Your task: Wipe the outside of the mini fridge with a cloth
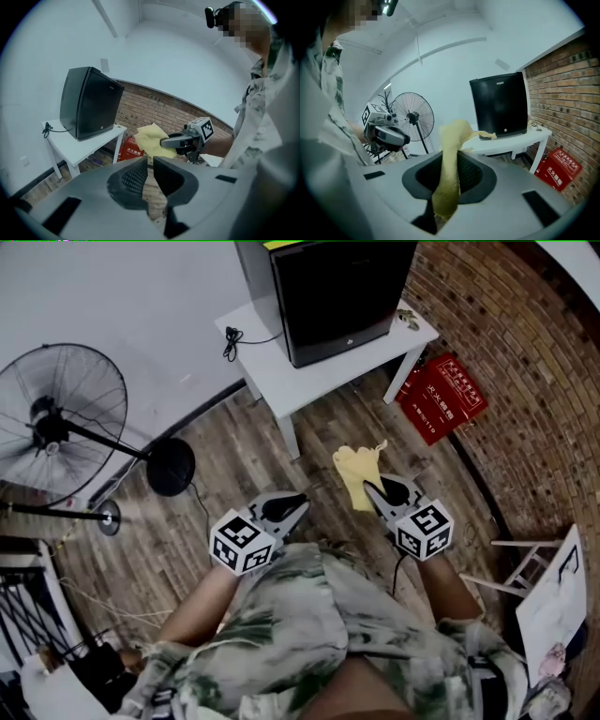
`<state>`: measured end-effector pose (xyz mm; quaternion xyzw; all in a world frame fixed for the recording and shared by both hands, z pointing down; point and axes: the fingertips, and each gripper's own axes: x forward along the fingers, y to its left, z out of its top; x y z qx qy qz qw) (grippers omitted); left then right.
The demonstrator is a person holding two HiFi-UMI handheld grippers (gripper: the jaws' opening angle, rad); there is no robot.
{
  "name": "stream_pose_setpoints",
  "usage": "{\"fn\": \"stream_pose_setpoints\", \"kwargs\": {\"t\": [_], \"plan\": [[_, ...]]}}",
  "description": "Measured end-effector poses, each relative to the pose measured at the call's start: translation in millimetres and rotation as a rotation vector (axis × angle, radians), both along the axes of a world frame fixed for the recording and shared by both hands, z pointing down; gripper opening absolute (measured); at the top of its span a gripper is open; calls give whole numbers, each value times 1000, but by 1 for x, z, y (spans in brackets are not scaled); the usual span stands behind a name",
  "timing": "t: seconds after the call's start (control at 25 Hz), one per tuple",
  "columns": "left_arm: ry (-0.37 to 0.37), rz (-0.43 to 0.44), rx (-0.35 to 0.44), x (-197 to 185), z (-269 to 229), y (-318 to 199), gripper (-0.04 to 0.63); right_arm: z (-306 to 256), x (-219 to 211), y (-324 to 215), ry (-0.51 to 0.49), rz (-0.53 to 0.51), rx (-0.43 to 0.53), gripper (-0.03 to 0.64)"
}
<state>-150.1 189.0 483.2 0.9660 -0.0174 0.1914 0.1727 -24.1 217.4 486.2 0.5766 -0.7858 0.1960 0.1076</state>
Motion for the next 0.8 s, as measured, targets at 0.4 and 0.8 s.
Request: {"fn": "stream_pose_setpoints", "kwargs": {"t": [0.4,0.8], "plan": [[-18,-1,27,21,-4,40,55,-9,12,43,1,-3,32,86],[-29,53,22,46,0,69,55,-5,32,78,-7,39,31,86]]}}
